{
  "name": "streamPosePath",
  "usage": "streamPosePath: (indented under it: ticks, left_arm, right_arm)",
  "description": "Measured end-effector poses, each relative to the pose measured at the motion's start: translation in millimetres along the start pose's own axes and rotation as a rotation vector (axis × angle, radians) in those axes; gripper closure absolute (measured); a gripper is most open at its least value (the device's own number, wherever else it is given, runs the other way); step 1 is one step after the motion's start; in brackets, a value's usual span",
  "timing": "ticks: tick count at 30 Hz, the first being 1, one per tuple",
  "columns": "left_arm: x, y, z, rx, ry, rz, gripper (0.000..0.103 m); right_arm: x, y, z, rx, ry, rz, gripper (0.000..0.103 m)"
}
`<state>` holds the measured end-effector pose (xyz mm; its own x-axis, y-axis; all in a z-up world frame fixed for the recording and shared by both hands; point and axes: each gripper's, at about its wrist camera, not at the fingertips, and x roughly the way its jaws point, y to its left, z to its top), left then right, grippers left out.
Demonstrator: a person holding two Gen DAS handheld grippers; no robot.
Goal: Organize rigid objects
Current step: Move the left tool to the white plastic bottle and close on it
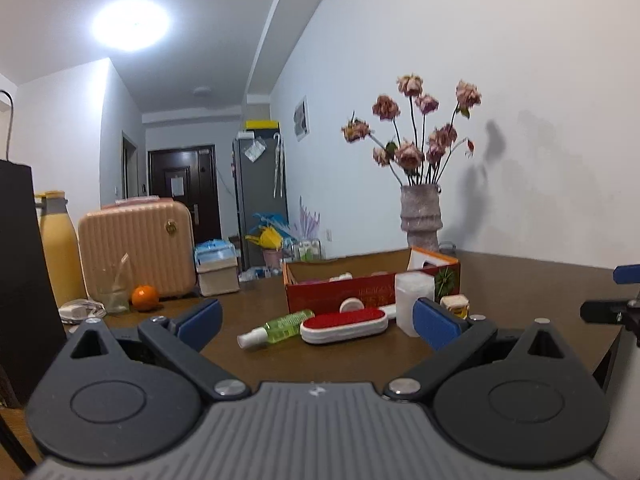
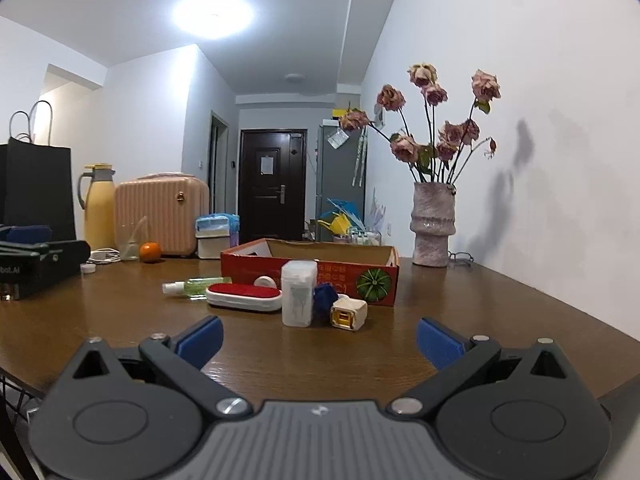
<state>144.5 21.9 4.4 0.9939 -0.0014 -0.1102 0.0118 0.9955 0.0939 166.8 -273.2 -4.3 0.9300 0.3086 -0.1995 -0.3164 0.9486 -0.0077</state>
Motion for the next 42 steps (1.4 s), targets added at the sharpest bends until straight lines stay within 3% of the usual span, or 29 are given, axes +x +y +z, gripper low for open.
streamPosePath:
  ticks: [15,21,27,29,32,33,34,36,42]
  left_arm:
    - [102.1,-6.8,-6.1,-0.056,0.200,-0.007,0.000]
    - [153.8,-39.5,3.6,0.008,0.179,-0.064,0.000]
    - [211.6,-78.0,20.7,-0.015,0.176,-0.198,0.000]
    - [228.8,-88.6,23.9,-0.028,0.167,-0.203,0.001]
    - [249.7,-100.8,24.6,-0.021,0.177,-0.164,0.027]
    - [254.6,-102.8,24.1,-0.019,0.189,-0.157,0.051]
    - [258.3,-103.9,23.4,-0.019,0.206,-0.158,0.081]
    - [258.7,-102.0,20.9,-0.036,0.222,-0.149,0.089]
    - [243.7,-98.9,17.9,-0.035,0.215,-0.170,0.089]
  right_arm:
    - [100.0,-15.5,19.5,0.089,0.120,0.015,0.002]
    - [135.0,-33.8,23.8,0.111,0.172,0.003,0.020]
    - [154.0,-53.5,19.2,0.165,0.196,-0.028,0.020]
    - [156.3,-58.1,17.0,0.165,0.200,-0.038,0.020]
    - [160.4,-64.1,13.2,0.147,0.213,-0.061,0.021]
    - [161.2,-66.3,12.0,0.151,0.218,-0.061,0.021]
    - [161.4,-68.6,10.9,0.159,0.222,-0.059,0.021]
    - [161.5,-72.2,9.5,0.174,0.228,-0.055,0.022]
    - [152.7,-68.6,10.3,0.169,0.220,-0.038,0.022]
